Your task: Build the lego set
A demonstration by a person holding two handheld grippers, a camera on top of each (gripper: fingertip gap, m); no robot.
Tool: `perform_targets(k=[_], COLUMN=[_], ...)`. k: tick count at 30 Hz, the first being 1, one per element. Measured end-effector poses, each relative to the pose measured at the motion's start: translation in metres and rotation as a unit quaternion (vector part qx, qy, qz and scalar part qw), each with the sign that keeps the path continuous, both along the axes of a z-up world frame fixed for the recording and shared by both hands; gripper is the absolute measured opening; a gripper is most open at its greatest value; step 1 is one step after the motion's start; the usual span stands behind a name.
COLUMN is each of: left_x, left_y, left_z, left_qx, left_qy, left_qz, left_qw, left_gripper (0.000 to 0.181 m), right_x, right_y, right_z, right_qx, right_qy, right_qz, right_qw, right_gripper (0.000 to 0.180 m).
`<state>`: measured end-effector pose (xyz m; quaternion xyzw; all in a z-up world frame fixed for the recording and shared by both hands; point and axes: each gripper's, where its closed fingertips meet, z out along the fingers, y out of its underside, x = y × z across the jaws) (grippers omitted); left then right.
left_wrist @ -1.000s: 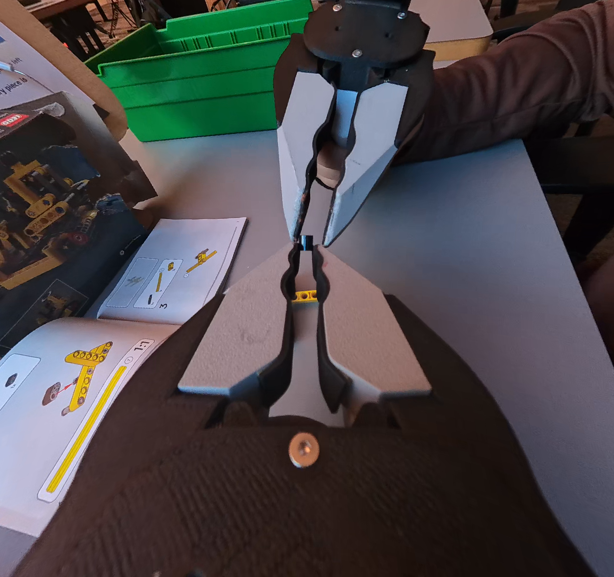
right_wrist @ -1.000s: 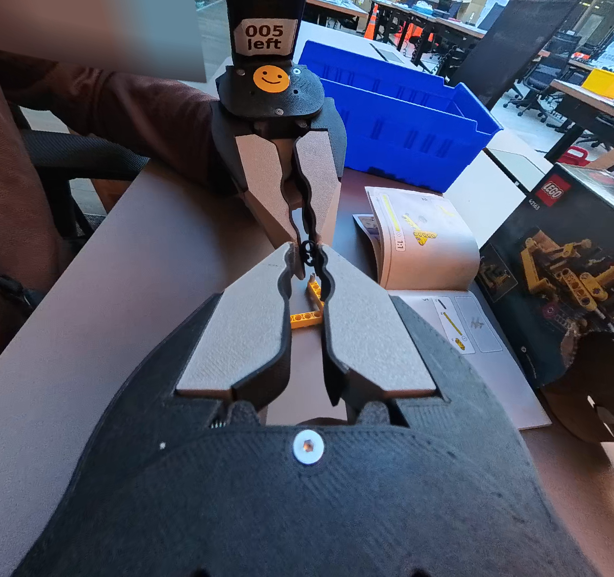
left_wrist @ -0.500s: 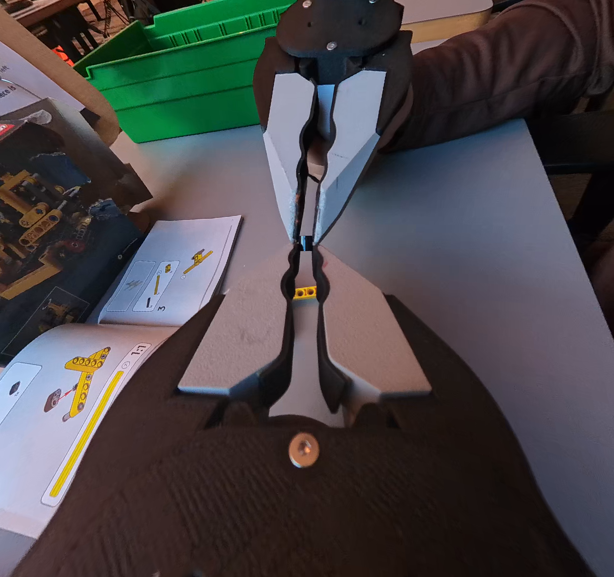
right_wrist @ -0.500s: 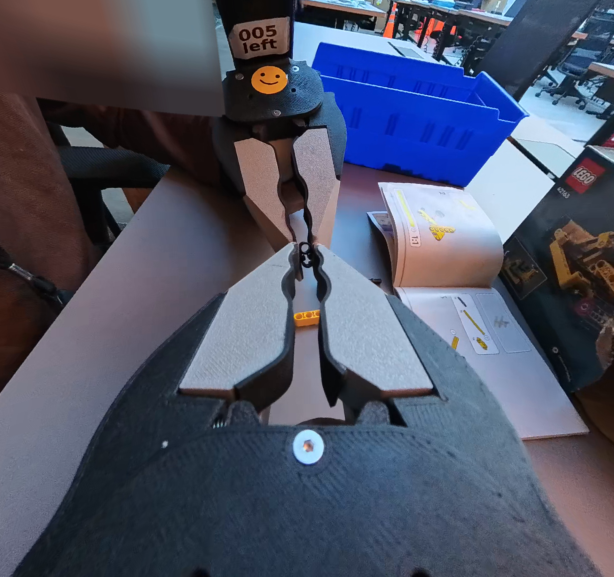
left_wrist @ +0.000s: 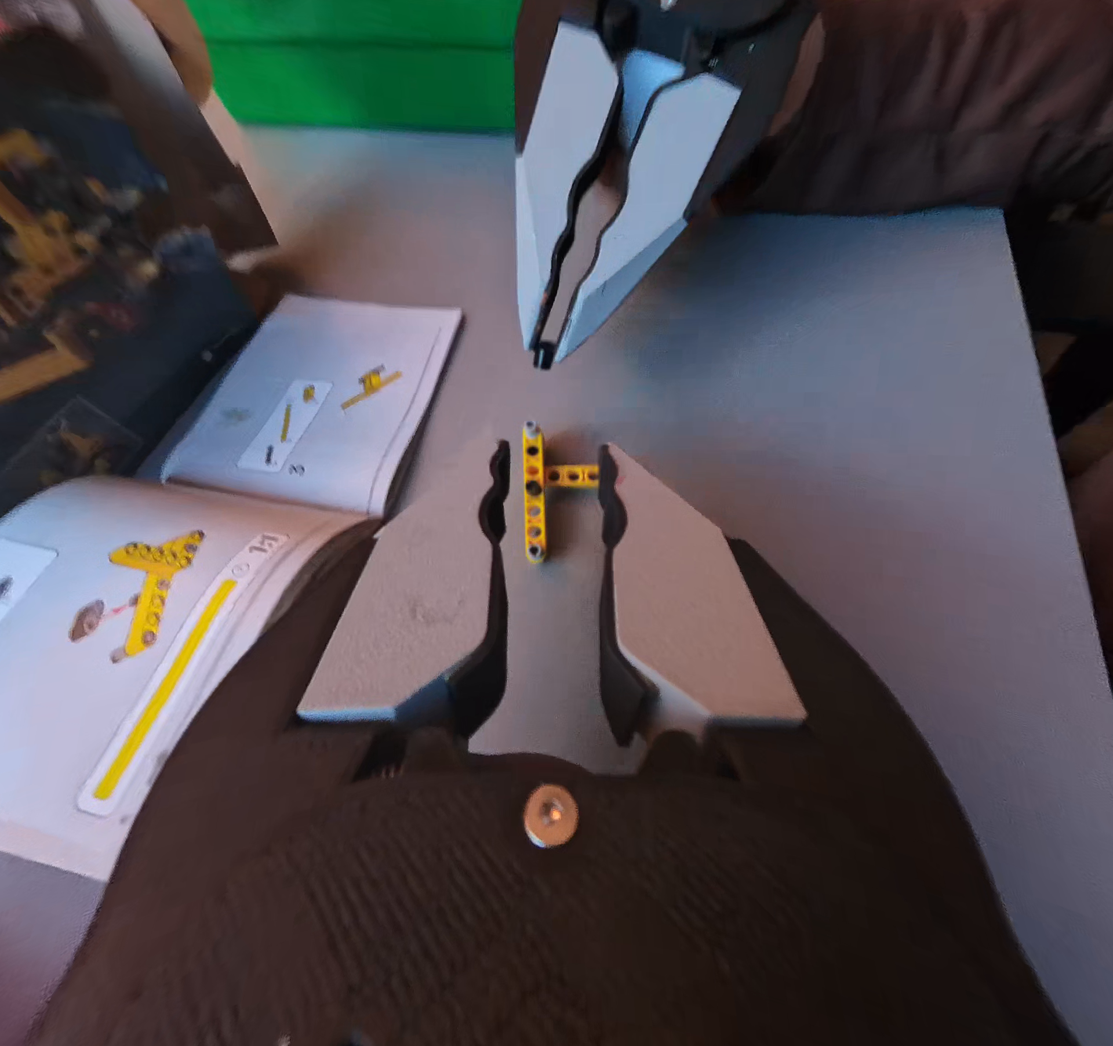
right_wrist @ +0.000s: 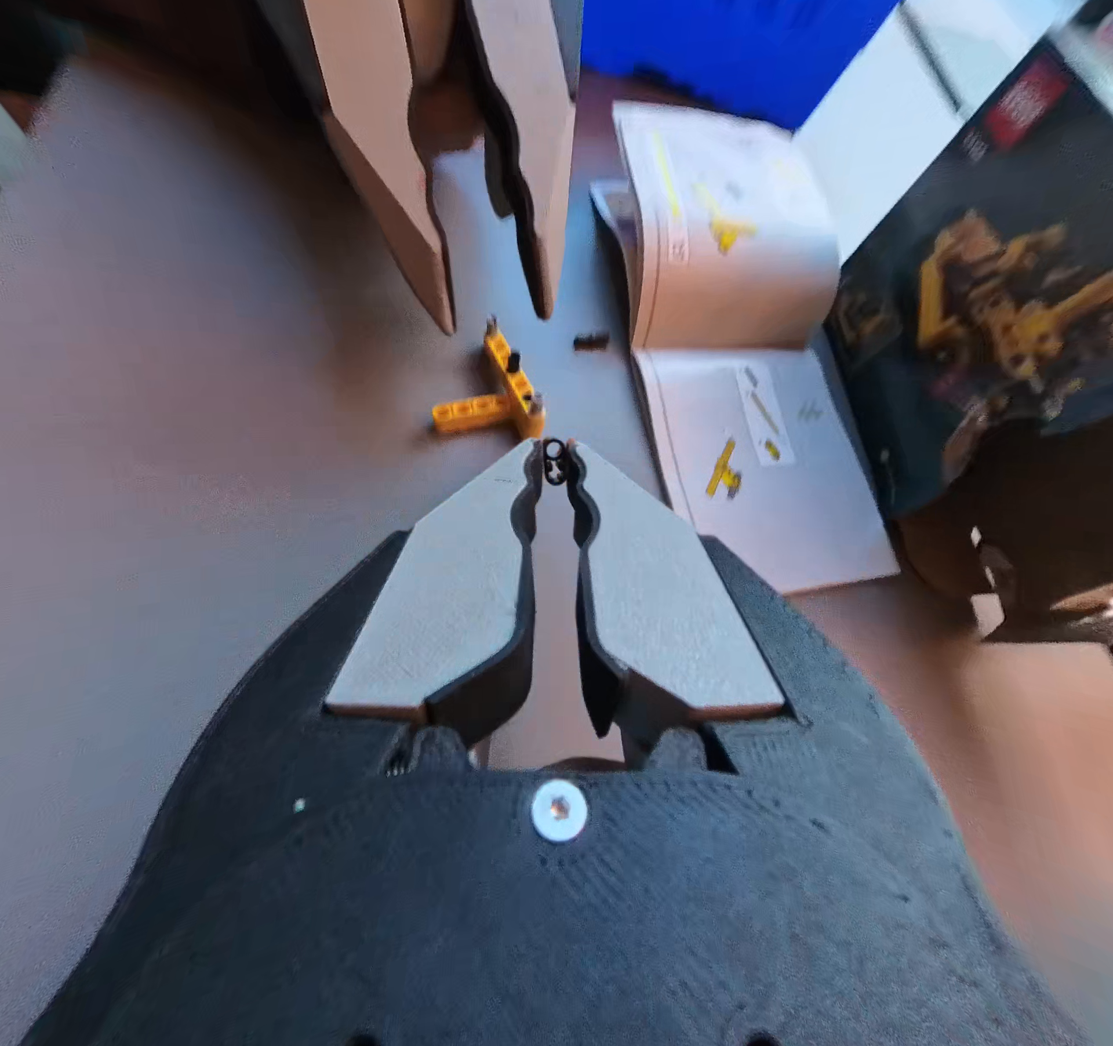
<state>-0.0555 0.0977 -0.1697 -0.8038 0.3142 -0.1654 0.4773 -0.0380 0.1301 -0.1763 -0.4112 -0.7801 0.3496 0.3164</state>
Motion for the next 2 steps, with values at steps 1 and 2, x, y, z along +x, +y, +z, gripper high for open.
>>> perform_targets(k=[1, 2], left_x=[-0.0025, -0.0057], left_y=[-0.0006, -0.0003], left_z=[-0.0089, -0.0181], left_qx=[-0.025, -0.044], left_qy=[0.01, 0.023], left_qz=[0.003, 0.01], left_qw=[1.0, 0.999], left_gripper=[0.028, 0.028], right_x=[0.0008, 0.0007], right_y=[0.0026, 0.0026], right_z=[-0.0054, -0.0081], right_qx=[0.011, 0.017], right_qy=[-0.014, -0.016], right_qz=[-0.005, -0.004], right_qw=[1.0, 1.0], right_gripper=[0.004, 0.004])
